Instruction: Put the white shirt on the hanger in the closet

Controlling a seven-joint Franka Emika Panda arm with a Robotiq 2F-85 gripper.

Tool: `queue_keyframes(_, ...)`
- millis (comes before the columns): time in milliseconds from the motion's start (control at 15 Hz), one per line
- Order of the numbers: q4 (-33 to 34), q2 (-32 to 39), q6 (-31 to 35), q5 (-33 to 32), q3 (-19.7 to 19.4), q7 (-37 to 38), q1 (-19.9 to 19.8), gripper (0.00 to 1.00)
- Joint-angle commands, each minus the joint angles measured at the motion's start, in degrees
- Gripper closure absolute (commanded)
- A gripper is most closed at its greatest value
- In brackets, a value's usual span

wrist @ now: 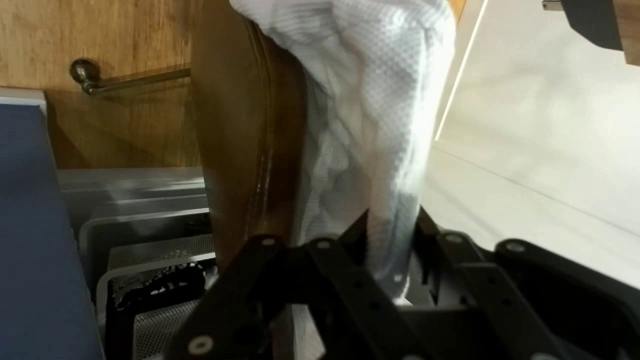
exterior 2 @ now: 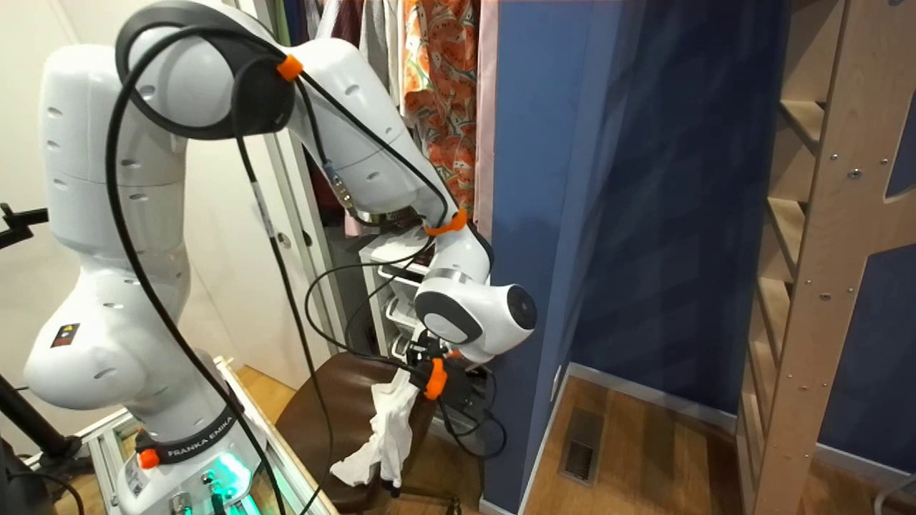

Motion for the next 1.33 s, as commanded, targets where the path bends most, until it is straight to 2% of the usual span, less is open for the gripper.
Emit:
queue_keyframes(0,-6.09,-9.23,3.12,-0.14,-1.13,-0.73,3.85,0.96)
queue_keyframes(600,-11.56,-23.47,2.17,-8.9,-4.25,0.29,9.88,0.96)
queue_keyframes(800,-12.21,-27.32,1.73,-7.12,-4.61,1.59,11.94,0.96)
queue_keyframes(1067,-11.85,-28.99,-0.14,-4.95,-5.58,3.76,14.17,0.96)
queue_keyframes(1267,-12.05,-28.72,0.15,-7.29,-5.71,5.02,15.39,0.96)
